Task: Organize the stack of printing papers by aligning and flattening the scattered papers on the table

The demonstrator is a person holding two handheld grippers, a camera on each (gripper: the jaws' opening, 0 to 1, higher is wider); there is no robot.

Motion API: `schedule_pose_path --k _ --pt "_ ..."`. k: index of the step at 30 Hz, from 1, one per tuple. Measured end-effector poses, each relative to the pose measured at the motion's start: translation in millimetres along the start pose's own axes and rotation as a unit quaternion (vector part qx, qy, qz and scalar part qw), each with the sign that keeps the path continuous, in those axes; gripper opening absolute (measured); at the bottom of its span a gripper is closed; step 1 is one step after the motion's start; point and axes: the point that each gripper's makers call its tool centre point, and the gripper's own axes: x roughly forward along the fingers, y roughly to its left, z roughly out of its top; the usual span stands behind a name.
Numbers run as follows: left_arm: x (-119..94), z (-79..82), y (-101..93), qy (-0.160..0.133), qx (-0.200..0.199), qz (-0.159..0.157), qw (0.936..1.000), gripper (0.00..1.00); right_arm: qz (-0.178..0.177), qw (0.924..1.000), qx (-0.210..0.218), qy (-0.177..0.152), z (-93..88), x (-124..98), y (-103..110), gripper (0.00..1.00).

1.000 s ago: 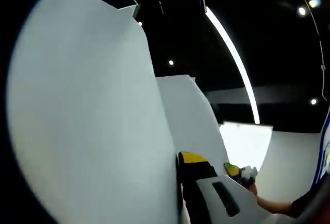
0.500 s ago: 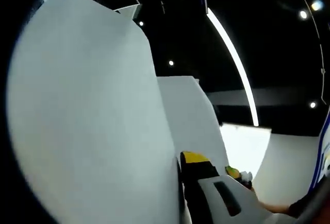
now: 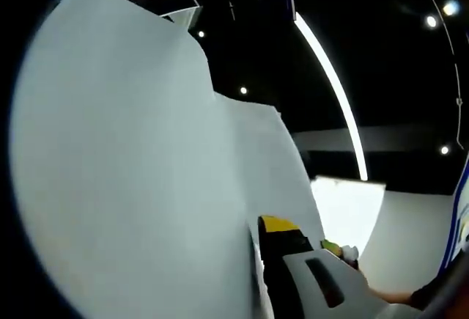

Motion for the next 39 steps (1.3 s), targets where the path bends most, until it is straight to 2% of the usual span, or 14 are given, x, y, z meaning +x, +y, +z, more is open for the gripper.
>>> schedule_pose_path --k 4,13,20,28,39 --pt "-0.1 0.0 -0.3 0.0 -0.001 -0.001 1.0 0.12 -0.003 1.0 0.002 0.003 -3.7 -0.4 -2.7 0.0" --pt "0.1 1.2 1.0 -0.002 -0.004 -0.001 1.0 0.14 -0.005 0.9995 0.004 0.031 -25.5 4.4 -4.8 0.0" --pt "0.1 2.5 2.4 -0.003 -0.009 -0.002 1.0 0.16 -0.009 0.9978 -0.005 0.066 -41.8 5.3 -7.6 0.0" --pt "0.3 3.3 3.0 -0.003 -0.01 -0.004 0.9999 0.17 -0.018 0.9959 -0.011 0.088 -51.3 8.0 -18.5 0.0" --pt "0.2 3.0 1.8 -0.004 -0.01 -0.005 0.9999 0.17 -0.019 0.9939 -0.016 0.108 -66.4 15.2 -20.5 0.0"
